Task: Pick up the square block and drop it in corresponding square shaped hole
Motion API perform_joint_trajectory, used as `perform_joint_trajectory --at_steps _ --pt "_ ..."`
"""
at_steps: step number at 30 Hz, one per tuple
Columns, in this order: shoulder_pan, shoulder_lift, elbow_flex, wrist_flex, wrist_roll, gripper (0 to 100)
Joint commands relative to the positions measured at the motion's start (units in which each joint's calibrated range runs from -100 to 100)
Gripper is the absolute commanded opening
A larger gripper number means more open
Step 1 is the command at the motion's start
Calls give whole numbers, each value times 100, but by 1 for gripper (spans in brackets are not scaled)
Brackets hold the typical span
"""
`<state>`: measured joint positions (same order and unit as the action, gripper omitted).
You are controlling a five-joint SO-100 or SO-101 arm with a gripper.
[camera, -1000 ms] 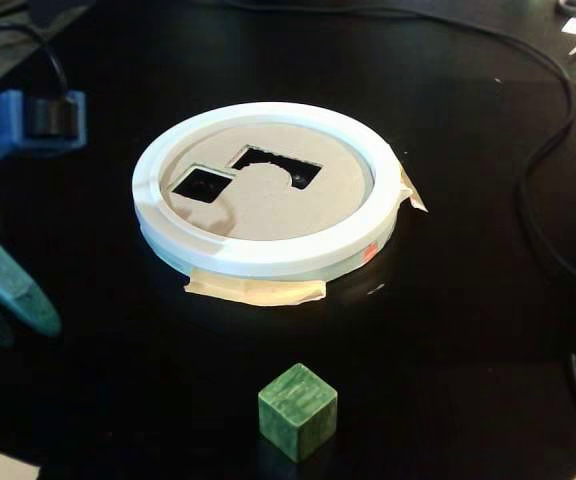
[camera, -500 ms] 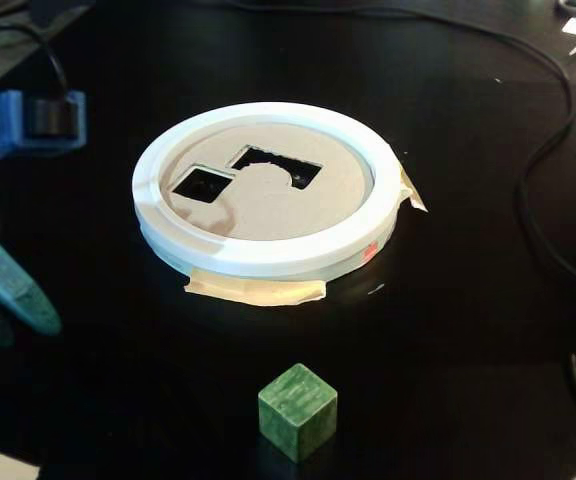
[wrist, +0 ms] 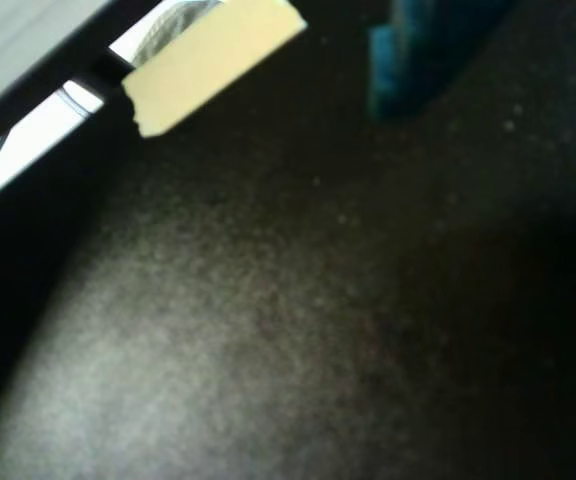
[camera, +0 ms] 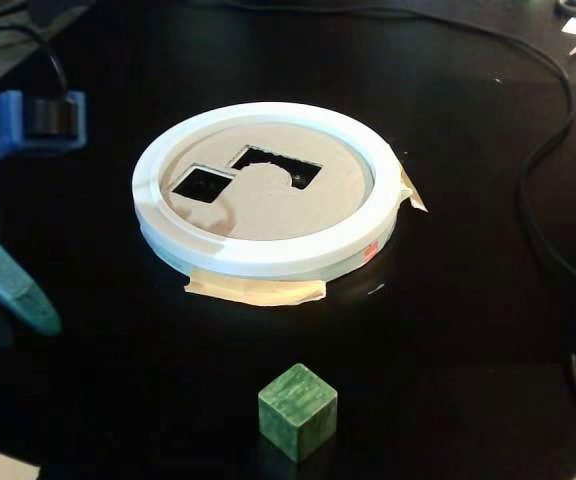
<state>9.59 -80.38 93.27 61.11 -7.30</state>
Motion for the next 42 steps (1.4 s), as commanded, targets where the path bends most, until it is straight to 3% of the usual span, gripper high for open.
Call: perform_joint_trajectory --at_steps 1,25,35,39,42 --pt "90 -81 -46 -155 -20 99" --pt "-73 -81 -146 -165 -29 99" --pt "-123 27 -1458 -105 -34 99" --pt "-672 197 -2378 -54 -39 99" --pt "-1159 1352 -3306 -64 -39 99"
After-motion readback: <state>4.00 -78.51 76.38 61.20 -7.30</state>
